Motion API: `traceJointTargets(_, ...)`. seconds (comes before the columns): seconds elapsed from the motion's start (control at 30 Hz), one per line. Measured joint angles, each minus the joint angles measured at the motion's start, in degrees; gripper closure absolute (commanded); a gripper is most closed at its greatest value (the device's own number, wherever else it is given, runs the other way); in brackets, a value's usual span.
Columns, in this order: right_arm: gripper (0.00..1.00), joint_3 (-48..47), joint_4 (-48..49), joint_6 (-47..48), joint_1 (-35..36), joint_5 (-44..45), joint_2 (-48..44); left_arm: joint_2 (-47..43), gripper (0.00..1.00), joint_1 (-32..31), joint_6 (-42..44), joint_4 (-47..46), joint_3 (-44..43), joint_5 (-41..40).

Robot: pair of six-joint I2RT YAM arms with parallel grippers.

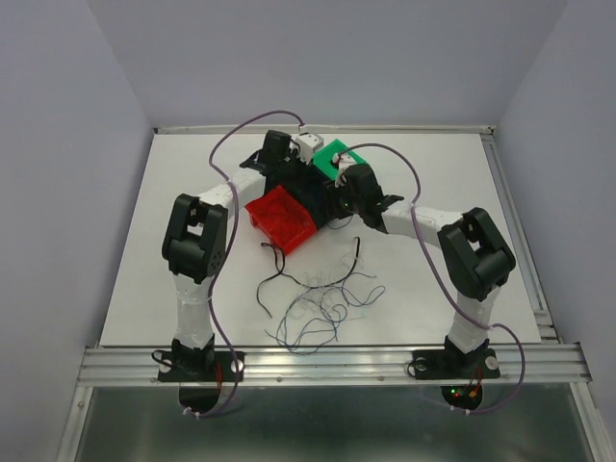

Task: Untangle the cables

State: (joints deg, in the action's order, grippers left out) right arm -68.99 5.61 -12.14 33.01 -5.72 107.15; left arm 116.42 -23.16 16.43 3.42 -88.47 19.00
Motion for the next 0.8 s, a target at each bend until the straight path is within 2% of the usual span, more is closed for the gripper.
traceJointTargets(0.17, 0.51, 0.31, -0.07, 0.02, 0.04, -1.44, 0.00, 0.00, 0.57, -0.26, 0.28, 0.79, -0.04, -0.81)
traceJointTargets(0.27, 0.52, 0.55, -0.09, 0.11, 0.07, -1.84, 0.00, 0.00, 0.52, -0.24, 0.31, 0.72, -0.04, -1.53)
traceJointTargets(0.57, 0.54, 2.49, -0.09, 0.98, 0.11, -2.82, 0.50, -1.05, 0.48, 0.00, 0.66, 0.83, -0.04, -1.77)
traceJointTargets(0.8, 0.61, 3.15, 1.33, 1.44, 0.42, -3.21, 1.01, -4.26, 0.47, 0.02, 0.70, 1.11, -0.04, -1.49)
